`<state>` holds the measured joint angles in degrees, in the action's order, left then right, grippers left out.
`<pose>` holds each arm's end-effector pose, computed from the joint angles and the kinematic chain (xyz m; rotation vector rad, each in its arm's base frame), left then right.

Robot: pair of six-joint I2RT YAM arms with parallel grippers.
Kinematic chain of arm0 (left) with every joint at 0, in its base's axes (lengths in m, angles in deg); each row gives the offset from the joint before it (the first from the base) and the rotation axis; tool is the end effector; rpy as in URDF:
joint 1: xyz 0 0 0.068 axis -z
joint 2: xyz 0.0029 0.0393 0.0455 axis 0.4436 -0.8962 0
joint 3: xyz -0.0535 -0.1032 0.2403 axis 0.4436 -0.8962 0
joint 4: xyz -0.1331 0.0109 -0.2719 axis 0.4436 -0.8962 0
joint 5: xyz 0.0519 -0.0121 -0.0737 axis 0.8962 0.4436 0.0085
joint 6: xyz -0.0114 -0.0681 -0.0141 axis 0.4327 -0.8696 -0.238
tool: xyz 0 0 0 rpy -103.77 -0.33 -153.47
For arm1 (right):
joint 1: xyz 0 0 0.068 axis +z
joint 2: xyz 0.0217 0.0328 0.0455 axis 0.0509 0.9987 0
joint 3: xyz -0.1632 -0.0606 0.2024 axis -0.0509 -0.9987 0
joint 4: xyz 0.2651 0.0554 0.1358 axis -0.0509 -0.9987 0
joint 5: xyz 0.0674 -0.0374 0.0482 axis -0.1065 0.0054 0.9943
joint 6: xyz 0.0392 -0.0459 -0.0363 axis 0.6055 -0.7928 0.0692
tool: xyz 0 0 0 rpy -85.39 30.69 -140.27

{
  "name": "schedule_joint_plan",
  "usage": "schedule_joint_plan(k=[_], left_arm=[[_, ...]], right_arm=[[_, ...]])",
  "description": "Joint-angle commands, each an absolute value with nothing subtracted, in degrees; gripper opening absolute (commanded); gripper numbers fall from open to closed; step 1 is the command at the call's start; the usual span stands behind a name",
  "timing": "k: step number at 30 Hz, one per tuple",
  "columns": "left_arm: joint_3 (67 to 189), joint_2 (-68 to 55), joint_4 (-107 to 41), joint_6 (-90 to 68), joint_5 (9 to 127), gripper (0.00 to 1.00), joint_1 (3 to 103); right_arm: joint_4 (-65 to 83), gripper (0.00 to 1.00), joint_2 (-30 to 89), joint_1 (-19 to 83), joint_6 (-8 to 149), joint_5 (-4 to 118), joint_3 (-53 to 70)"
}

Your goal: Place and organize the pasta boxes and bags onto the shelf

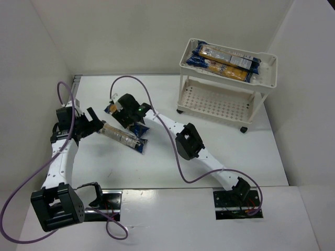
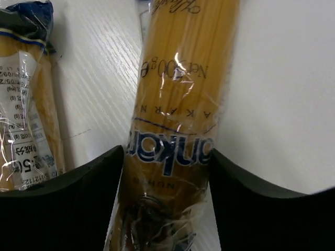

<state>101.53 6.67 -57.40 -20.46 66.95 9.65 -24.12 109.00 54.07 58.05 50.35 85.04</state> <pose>0.2854 0.0760 0.2356 -0.6476 2.1503 -0.2254 0.4108 0.5112 0.1286 -1.1229 2.0528 0.4168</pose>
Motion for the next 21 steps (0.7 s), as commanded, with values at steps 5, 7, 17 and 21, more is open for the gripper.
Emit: schedule_joint_plan(k=[5,7,17,21], left_arm=[[99.12,10.14,-53.95,-18.76,65.69,1.0,9.72],[99.12,10.68,-53.25,-17.54,65.68,1.0,9.72],[101.06,13.23,-54.99,18.56,63.38,1.0,12.88],[101.58,13.75,-57.9,28.69,70.67,1.0,14.56]], right_arm=[[-26.57,0.09,108.81,57.59,57.13,48.14,83.2],[-26.57,0.0,107.24,57.59,57.92,45.7,83.2],[-25.25,0.0,88.61,56.27,52.83,39.35,75.15],[-24.56,0.0,72.74,56.27,48.71,40.85,60.74]])
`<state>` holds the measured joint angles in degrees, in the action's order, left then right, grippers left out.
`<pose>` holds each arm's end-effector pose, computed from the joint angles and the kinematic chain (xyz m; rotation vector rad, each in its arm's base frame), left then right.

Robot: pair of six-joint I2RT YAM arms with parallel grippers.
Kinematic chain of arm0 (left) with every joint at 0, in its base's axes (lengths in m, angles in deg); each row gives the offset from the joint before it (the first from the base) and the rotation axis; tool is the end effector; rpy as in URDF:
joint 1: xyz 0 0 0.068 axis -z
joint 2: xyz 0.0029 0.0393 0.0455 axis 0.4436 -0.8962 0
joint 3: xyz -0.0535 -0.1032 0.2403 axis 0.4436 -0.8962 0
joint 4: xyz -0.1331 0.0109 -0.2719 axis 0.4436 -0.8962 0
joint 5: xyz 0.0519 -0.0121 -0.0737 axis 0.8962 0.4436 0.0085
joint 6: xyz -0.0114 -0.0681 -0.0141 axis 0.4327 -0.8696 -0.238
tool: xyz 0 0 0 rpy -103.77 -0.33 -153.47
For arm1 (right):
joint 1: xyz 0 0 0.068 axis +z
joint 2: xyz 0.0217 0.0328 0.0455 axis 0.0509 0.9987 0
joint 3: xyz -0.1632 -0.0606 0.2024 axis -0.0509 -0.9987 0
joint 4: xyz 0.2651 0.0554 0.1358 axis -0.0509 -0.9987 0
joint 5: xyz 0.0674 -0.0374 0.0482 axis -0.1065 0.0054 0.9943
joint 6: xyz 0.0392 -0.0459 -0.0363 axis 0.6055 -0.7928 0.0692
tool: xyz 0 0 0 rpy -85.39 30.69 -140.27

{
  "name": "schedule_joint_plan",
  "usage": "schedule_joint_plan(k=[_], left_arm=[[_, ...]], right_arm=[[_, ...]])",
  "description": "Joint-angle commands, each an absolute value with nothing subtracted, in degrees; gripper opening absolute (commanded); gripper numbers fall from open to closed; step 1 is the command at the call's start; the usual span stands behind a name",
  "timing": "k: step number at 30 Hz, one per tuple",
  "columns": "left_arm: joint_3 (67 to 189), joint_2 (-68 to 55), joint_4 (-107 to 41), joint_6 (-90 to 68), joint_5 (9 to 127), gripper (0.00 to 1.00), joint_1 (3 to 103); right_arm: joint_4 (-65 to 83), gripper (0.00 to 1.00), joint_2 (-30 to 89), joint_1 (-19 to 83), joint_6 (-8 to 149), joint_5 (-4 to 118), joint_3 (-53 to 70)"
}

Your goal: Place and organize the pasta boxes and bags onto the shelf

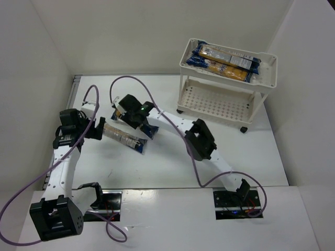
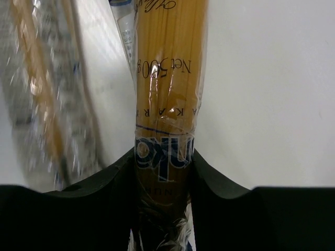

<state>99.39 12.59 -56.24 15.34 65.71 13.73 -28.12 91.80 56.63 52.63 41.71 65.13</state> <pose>0.2753 0.0509 0.2505 0.1411 2.1455 0.0767 0.3668 0.4861 0.1724 -1.2452 2.0717 0.1757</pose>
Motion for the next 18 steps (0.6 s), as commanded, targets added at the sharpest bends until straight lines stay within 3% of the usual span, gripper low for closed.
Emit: schedule_joint_plan(k=[1,5,10,14,18], left_arm=[[101.58,13.75,-58.42,29.83,72.0,1.0,15.08],[100.88,13.75,-58.43,34.31,74.91,1.0,15.08],[99.56,13.05,-55.45,39.32,73.25,1.0,17.97],[99.56,12.52,-51.23,45.74,72.71,1.0,22.45],[100.61,10.6,-50.7,50.4,70.79,1.0,27.12]], right_arm=[[-23.85,0.0,69.38,56.27,48.08,40.85,56.7],[-15.26,0.0,51.54,56.79,42.29,38.92,29.32],[-12.08,0.0,36.5,57.32,33.59,29.11,12.48],[-4.97,0.0,20.97,56.8,15.28,22.15,-4.9],[1.02,0.0,11.19,49.7,1.02,21.51,-14.7]])
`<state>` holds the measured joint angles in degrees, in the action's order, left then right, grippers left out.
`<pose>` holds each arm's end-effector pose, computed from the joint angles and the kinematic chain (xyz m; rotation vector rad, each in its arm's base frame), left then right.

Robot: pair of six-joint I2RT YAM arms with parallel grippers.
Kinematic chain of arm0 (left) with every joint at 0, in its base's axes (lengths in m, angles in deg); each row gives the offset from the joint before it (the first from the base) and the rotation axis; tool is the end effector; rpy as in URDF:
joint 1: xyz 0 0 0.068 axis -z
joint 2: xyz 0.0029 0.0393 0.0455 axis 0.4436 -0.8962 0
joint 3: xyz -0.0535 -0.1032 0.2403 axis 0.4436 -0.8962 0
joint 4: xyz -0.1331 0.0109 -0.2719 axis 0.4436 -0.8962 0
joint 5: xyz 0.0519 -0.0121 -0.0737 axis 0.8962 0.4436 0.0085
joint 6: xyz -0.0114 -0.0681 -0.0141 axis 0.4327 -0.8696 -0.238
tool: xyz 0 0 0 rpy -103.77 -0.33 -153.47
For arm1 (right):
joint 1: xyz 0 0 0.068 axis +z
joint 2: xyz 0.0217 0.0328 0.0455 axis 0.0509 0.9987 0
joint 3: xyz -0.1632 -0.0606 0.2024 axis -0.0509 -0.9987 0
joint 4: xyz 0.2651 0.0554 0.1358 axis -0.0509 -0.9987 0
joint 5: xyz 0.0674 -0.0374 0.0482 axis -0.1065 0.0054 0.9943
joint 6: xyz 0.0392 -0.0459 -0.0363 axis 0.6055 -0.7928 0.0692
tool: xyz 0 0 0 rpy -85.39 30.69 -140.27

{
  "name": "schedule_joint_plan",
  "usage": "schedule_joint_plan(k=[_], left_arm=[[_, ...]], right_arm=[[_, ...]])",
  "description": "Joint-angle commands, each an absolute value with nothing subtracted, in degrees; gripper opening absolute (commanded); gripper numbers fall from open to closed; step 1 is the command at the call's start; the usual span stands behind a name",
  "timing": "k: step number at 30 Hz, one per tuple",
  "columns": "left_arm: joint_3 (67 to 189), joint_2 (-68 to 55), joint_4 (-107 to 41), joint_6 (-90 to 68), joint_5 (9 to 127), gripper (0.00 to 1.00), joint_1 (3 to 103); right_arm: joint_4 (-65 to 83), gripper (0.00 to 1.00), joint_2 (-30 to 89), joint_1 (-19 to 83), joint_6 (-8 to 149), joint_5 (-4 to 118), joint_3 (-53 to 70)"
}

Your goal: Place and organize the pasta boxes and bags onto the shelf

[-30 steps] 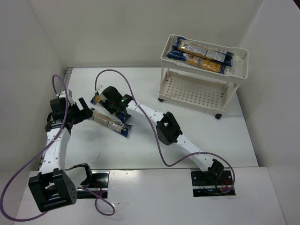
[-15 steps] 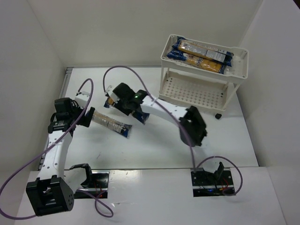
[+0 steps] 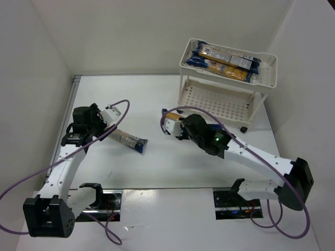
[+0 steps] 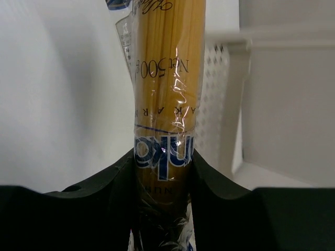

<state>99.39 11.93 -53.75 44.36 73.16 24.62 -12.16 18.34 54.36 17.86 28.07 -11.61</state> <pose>0.2852 0.0056 0.2518 0.7986 2.0014 0.4066 0.2222 0.2448 0.2679 -1.4867 1.5822 -0.3574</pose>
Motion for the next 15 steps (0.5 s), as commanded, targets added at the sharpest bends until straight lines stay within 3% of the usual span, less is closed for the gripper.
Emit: schedule_joint_plan(k=[1,6,15], left_arm=[[100.62,10.59,-50.17,51.89,70.26,1.0,28.08],[100.09,7.17,-50.17,56.55,70.25,1.0,34.14],[98.95,6.64,-49.64,57.88,71.14,1.0,35.3]], right_arm=[[2.85,0.0,10.03,47.33,-1.73,23.08,-16.19],[9.9,0.0,8.25,31.87,-14.49,36.25,-21.74],[16.66,0.0,23.45,23.31,-16.35,44.36,-15.77]])
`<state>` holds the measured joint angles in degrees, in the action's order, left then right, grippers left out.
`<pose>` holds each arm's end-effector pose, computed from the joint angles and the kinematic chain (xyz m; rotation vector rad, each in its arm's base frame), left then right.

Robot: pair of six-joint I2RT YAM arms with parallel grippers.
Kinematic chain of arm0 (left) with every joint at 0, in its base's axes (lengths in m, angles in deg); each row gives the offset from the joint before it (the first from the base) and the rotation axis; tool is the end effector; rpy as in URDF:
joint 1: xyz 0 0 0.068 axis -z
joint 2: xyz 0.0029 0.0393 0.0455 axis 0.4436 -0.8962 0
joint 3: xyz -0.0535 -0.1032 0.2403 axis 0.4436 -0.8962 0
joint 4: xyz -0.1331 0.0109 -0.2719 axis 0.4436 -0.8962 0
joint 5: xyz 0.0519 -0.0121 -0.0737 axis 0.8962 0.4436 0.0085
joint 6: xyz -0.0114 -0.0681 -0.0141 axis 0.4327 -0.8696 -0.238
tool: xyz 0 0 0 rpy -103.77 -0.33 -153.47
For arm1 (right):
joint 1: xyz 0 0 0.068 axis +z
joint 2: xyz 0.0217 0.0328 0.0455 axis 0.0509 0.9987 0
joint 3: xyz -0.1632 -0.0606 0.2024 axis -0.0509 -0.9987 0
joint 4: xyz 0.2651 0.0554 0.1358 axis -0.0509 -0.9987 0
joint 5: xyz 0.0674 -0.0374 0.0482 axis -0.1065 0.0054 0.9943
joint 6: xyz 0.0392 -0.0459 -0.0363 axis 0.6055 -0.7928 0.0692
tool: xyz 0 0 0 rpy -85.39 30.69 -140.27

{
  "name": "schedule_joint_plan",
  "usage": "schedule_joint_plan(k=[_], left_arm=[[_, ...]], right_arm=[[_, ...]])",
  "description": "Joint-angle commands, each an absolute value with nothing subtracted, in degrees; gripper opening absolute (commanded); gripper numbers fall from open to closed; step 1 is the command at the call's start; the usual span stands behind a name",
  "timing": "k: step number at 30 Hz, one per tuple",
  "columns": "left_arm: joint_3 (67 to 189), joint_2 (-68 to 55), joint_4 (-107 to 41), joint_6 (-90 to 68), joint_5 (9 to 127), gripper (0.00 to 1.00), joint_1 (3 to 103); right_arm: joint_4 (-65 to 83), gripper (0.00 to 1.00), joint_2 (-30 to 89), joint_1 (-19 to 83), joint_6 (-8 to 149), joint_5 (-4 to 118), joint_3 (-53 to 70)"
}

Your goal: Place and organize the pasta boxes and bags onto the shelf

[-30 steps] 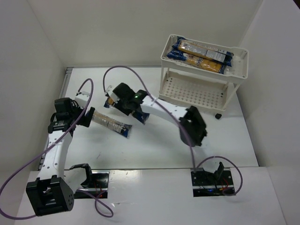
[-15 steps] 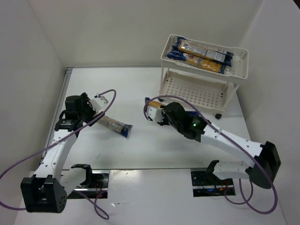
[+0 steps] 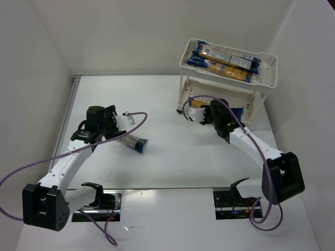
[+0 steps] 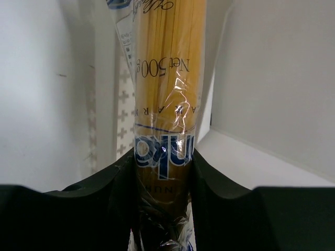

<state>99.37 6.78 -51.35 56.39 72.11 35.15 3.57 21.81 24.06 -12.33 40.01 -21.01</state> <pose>0.2956 -0.0499 0.2318 1.2071 1.8404 0.3845 0.3212 0.1139 0.2109 -1.6087 1.5483 -0.7234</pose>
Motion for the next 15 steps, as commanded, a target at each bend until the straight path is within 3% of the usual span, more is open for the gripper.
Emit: schedule_joint_plan(k=[1,6,15], left_arm=[[98.95,6.64,-50.16,57.88,71.13,1.0,35.3],[97.72,5.93,-54.28,62.0,69.64,1.0,35.3],[98.77,2.86,-54.3,62.62,68.49,1.0,35.83]], right_arm=[[17.19,0.0,25.12,23.31,-16.35,44.36,-14.9],[19.66,0.0,36.11,19.88,-13.18,44.36,-7.07],[19.84,0.0,42.09,17.87,-10.11,46.47,-2.49]])
